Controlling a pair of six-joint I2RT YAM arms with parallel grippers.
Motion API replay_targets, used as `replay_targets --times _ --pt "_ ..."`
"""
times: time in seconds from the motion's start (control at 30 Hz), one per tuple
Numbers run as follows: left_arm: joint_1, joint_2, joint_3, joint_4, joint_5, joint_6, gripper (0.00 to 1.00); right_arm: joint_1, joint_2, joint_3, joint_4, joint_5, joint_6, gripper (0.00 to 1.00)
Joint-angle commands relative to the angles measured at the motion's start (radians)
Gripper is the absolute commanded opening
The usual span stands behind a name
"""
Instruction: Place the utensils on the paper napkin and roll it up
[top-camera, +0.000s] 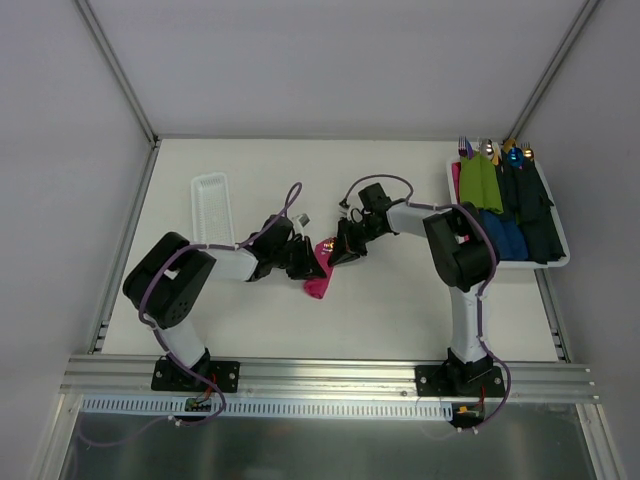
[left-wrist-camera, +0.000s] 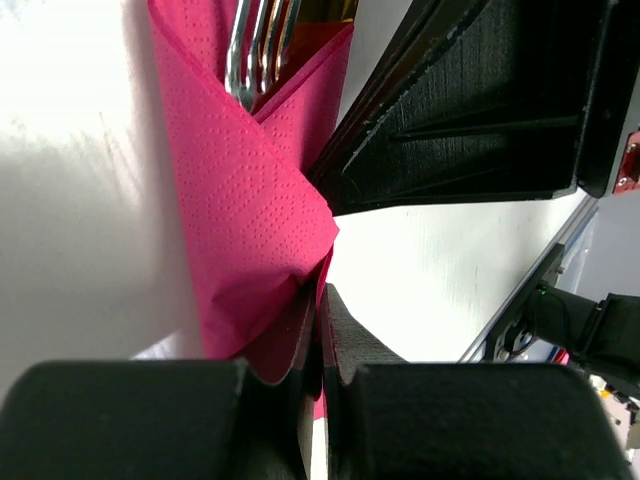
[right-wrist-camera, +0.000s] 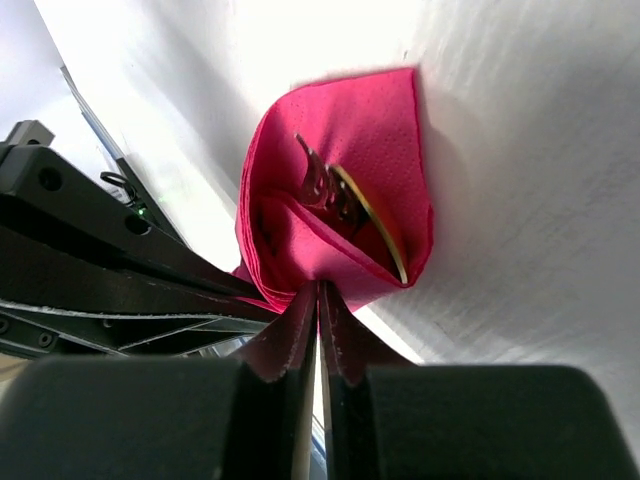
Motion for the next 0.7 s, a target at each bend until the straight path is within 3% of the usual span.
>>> replay_targets --times 0.0,0.33,0.67 --pt "0.011 -0.050 -0.045 -0.073 -0.026 0.052 0.00 0.020 0.042 -0.019 -0.018 0.091 0.000 0.06" --pt "-0.005 -0.170 -0.011 -0.064 0.005 -0.001 0.00 0.038 0.060 -0.013 -0.060 0.134 -0.012 0.02" --pt "-0.048 -0.132 -0.008 -0.014 0.029 -0.034 0.00 0.040 0.071 -0.008 -0.078 0.163 -0.013 0.00"
